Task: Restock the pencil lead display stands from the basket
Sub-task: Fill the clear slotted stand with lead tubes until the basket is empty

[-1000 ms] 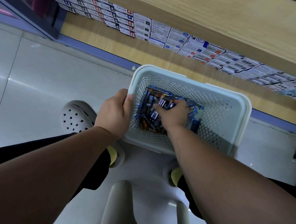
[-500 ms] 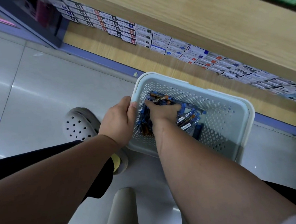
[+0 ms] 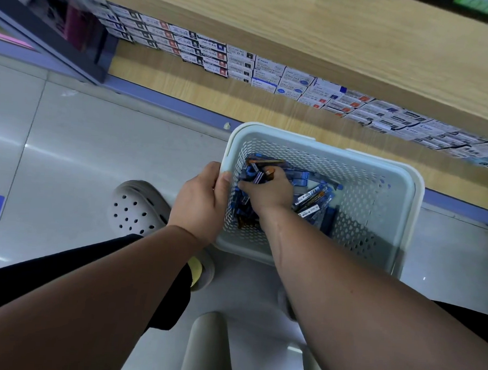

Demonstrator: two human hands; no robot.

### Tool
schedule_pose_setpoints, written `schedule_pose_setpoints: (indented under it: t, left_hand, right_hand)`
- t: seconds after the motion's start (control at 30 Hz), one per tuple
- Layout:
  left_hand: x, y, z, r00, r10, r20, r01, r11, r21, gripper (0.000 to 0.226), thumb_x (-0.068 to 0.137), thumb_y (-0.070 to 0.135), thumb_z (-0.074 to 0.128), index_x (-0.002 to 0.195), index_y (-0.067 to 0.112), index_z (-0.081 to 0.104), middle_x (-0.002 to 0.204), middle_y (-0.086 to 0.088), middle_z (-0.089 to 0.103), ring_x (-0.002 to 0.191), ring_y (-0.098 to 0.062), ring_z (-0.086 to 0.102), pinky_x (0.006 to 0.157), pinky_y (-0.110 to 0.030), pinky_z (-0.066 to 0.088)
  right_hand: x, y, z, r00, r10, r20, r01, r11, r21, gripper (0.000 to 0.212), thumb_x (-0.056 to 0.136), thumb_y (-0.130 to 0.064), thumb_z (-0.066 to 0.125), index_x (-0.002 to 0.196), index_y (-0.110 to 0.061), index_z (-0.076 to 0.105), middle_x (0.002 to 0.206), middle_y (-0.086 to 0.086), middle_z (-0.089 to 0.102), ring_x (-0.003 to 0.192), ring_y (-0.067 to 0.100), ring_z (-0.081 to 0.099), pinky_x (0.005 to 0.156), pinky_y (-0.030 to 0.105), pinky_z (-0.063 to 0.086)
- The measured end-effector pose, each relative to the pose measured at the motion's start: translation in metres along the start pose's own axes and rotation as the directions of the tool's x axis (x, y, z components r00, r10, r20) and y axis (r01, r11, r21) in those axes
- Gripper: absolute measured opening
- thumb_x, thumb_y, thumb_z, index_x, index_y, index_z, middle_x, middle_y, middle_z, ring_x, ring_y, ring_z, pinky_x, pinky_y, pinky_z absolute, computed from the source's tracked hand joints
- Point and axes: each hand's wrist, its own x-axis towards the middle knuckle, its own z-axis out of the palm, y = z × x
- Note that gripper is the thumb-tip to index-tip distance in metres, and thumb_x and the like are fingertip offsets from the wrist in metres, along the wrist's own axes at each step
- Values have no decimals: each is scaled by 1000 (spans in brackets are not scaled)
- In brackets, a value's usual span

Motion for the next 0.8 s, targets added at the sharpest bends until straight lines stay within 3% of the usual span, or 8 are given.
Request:
schedule_pose_setpoints:
  t: [0.2,0.3,0.43,0.6,0.8]
  left_hand:
    - [0,-1,0,1000,2,0,-2,1000,3,33,99,47,30,91,20,47,68,3,55,64,-23,52,55,-36,33]
    - [0,-1,1,1000,0,3,0,1000,3,35,99,48,29,91,19,48,69,2,56,63,-19,52,55,-37,34]
    - [0,-2,0,1000,7,4,-7,1000,8,34,99,48,29,90,20,46,68,4,54,62,-18,51,54,-36,33]
    - [0,-1,0,1000,12,1,-12,1000,17,37,99,47,29,95,18,50,72,0,57,66,-26,52,56,-37,37]
    - [0,-1,0,1000,7,6,-7,1000,14,37,103,44,31,94,13,50,69,0,57,64,-24,53,55,-37,37]
  right_hand:
    - [-5,-2,3,998,-59,31,57,997,51,45,71,-25,88,104,-28,57,107,4,67,85,22,64,63,27,47]
    - [-5,-2,-3,992,-96,77,90,994,67,43,75,-21,86,108,-25,60,95,-7,65,81,16,62,61,26,45]
    - [-1,-4,-12,976,-133,171,112,986,124,40,77,-20,86,109,-27,63,108,-7,62,91,12,60,64,22,44]
    - [-1,-8,-14,958,-162,237,131,981,143,24,85,-21,79,103,-25,64,88,-15,62,76,2,59,56,21,43]
    - [-3,-10,-18,946,-153,285,127,986,106,29,86,-28,78,112,-27,64,105,-2,69,87,13,66,67,26,51]
